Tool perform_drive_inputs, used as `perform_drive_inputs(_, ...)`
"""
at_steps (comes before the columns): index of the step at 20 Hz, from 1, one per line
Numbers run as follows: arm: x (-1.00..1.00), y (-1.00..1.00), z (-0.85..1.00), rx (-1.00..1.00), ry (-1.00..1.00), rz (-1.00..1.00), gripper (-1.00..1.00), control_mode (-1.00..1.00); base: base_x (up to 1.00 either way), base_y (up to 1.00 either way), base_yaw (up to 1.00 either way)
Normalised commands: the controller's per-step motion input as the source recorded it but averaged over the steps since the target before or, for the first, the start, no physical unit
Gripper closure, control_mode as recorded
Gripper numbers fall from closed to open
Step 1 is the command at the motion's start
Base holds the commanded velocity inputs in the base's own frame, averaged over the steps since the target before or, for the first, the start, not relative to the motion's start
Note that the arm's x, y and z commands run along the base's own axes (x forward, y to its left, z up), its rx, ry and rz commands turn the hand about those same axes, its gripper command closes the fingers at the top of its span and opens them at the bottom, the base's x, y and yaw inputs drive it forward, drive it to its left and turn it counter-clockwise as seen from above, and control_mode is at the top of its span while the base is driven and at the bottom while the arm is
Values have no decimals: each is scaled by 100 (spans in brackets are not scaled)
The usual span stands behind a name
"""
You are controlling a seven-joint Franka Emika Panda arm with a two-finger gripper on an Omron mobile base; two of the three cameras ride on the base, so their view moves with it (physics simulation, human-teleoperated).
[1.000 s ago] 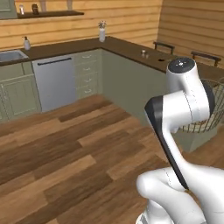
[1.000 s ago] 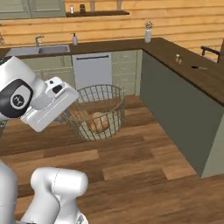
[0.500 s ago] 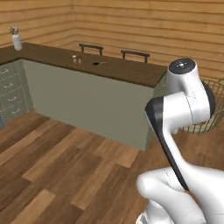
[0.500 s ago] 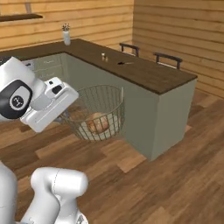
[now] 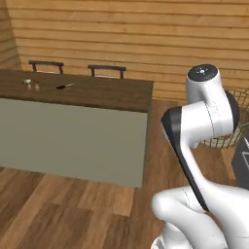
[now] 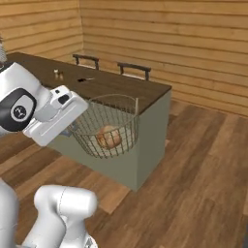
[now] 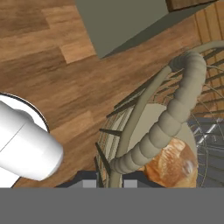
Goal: Open the cabinet, pick up the bread from the cabinet and place it in the basket. Then move the basket to the dining counter.
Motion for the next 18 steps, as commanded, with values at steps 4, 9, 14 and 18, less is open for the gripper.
perform_drive_inputs(4,0,0,0,0,0,0,100,100,100,48,-40)
perform_drive_inputs(9,0,0,0,0,0,0,100,100,100,69,-39)
perform_drive_inputs(14,0,0,0,0,0,0,100,100,100,82,-35)
perform_drive_inputs(18,0,0,0,0,0,0,100,100,100,82,-35)
